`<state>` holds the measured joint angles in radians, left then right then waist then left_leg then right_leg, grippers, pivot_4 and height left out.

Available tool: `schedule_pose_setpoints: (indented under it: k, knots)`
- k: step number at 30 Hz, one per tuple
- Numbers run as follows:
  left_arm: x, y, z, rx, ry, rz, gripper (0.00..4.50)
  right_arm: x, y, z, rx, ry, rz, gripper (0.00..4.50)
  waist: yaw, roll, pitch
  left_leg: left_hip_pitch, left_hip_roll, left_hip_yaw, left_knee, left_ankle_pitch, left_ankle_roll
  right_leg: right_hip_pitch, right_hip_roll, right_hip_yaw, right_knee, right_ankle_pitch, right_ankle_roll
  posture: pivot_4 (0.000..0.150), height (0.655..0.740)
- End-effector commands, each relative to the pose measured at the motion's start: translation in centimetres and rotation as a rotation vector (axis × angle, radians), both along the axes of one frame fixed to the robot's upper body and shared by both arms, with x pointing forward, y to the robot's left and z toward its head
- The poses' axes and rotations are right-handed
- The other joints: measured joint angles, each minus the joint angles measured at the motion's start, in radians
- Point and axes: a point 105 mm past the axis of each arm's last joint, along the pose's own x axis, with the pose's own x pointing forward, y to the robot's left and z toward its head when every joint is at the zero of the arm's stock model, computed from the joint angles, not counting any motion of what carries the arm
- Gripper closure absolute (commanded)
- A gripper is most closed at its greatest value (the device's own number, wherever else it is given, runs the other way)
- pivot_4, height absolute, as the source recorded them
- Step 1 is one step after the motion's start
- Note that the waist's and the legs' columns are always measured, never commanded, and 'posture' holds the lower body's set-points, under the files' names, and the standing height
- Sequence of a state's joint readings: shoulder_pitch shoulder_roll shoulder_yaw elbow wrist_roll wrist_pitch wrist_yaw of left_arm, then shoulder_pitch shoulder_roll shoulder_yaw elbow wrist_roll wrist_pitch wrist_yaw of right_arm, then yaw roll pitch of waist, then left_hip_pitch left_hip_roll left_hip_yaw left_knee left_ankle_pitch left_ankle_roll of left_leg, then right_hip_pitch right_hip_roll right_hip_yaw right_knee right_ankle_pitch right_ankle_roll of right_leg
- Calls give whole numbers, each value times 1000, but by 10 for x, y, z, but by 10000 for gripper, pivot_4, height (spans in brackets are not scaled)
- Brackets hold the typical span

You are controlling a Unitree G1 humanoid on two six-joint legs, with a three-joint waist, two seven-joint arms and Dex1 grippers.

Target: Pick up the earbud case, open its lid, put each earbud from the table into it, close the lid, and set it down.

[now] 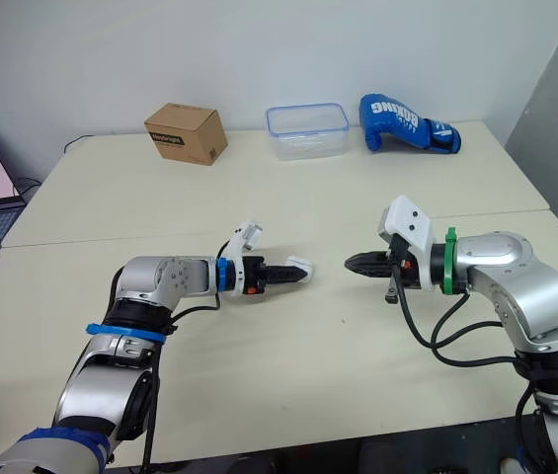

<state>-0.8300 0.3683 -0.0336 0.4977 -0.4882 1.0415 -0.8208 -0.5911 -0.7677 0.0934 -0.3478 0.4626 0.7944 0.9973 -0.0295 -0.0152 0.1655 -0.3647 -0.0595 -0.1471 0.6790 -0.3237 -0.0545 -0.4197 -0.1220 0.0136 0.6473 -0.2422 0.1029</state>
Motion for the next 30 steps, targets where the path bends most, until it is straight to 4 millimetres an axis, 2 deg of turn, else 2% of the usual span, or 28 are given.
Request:
schedule_pose_setpoints:
  k: [1,5,9,13,18,23,25,30]
  knots:
    - [0,16,-5,58,13,46,409,0,0,9,1,-41,-2,45000,0,0,0,0,0,0,0,0,0,0,0,0,0,0,0,1500,7307]
    - [-7,37,-8,136,20,66,409,1,0,9,5,-41,-6,45000,-9,0,0,0,0,0,0,0,0,0,0,0,0,0,0,1500,7307]
    - [-23,64,-11,214,-4,72,409,2,1,9,17,-46,-8,45000,-26,1,0,0,1,1,-2,0,0,-2,0,1,0,0,0,1500,7307]
    - [-34,79,-13,274,-62,80,409,3,3,10,35,-49,-5,45000,-25,1,-1,1,1,1,-2,0,0,-1,0,1,0,0,0,1500,7307]
    - [-40,92,-10,307,-192,117,409,2,7,11,61,-51,-2,45000,-23,1,-1,1,1,1,-2,0,0,-1,0,2,-1,0,0,1500,7307]
    - [-45,103,-4,274,-322,200,409,-4,9,11,110,-48,-6,45000,-19,1,-1,0,1,1,-2,0,0,-1,0,2,-1,0,0,1500,7307]
    - [-47,108,3,247,-423,253,409,-8,12,11,138,-45,-6,45000,-17,1,-1,0,1,1,-2,0,0,-1,0,2,-1,0,0,1500,7307]
    - [-67,119,10,226,-546,345,409,-27,17,0,211,-17,-8,45000,1,1,-1,0,1,1,-2,0,0,-2,0,2,-2,0,0,1500,7307]
